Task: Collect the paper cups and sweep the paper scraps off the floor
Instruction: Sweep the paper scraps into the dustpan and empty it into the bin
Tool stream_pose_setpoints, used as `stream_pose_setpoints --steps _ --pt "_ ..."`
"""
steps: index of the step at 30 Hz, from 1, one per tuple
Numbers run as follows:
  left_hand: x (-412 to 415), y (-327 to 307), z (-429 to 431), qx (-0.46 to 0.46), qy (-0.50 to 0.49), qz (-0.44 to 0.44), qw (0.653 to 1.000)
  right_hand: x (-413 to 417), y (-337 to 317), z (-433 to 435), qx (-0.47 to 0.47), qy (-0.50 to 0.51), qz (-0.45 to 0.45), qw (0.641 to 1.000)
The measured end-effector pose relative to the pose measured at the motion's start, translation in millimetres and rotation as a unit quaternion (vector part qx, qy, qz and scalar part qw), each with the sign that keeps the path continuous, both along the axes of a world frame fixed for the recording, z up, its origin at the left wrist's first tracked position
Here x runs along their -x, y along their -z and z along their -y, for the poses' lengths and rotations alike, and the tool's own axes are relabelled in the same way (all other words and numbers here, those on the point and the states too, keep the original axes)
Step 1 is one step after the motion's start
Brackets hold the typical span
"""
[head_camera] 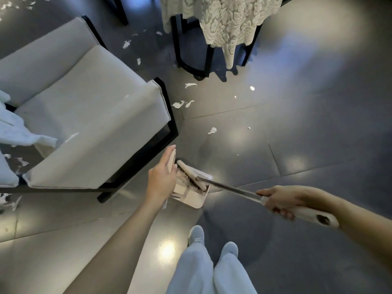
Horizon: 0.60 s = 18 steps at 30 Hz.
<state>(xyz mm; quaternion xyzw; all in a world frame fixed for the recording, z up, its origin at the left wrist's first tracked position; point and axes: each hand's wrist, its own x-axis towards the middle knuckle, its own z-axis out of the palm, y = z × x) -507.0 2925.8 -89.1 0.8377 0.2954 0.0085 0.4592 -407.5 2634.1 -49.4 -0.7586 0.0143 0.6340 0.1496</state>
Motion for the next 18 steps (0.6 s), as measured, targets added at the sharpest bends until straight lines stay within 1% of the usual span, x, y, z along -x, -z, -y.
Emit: stream_pose_setpoints --steps 3,5,8,10,12,14,18 --pt "-4.8 -2.0 -6.7 -0.003 0.037 -0.007 0.999 -13.7 -19.0 9.2 -0.018 0.079 -0.014 0.997" --pt "-12.7 -3.0 -9.6 -0.004 0.043 -0.006 0.999 -23.0 -29.2 17.3 -0.027 0.128 -0.015 0.991" --pt "-31.2 -7.2 -8.3 -0.005 0.050 0.007 0.999 -42.1 -40.7 30.6 -0.052 0.209 -0.009 0.977" --pt "-49.0 -8.9 -6.1 -0.007 0.060 0.020 0.998 -62.4 -44.6 35.0 -0.063 0.245 0.005 0.967" --pt "-70.3 -9.6 -3.5 -0.015 0.069 0.023 0.997 -87.6 -42.7 35.0 -0.070 0.262 0.026 0.962" --pt "-94.5 -9.1 -2.4 -0.023 0.078 0.019 0.996 -115.8 -34.2 31.2 -0.075 0.259 0.053 0.962" --pt "-146.6 -4.8 -5.1 -0.032 0.078 0.004 0.996 -174.1 -1.3 14.0 -0.083 0.250 0.112 0.958"
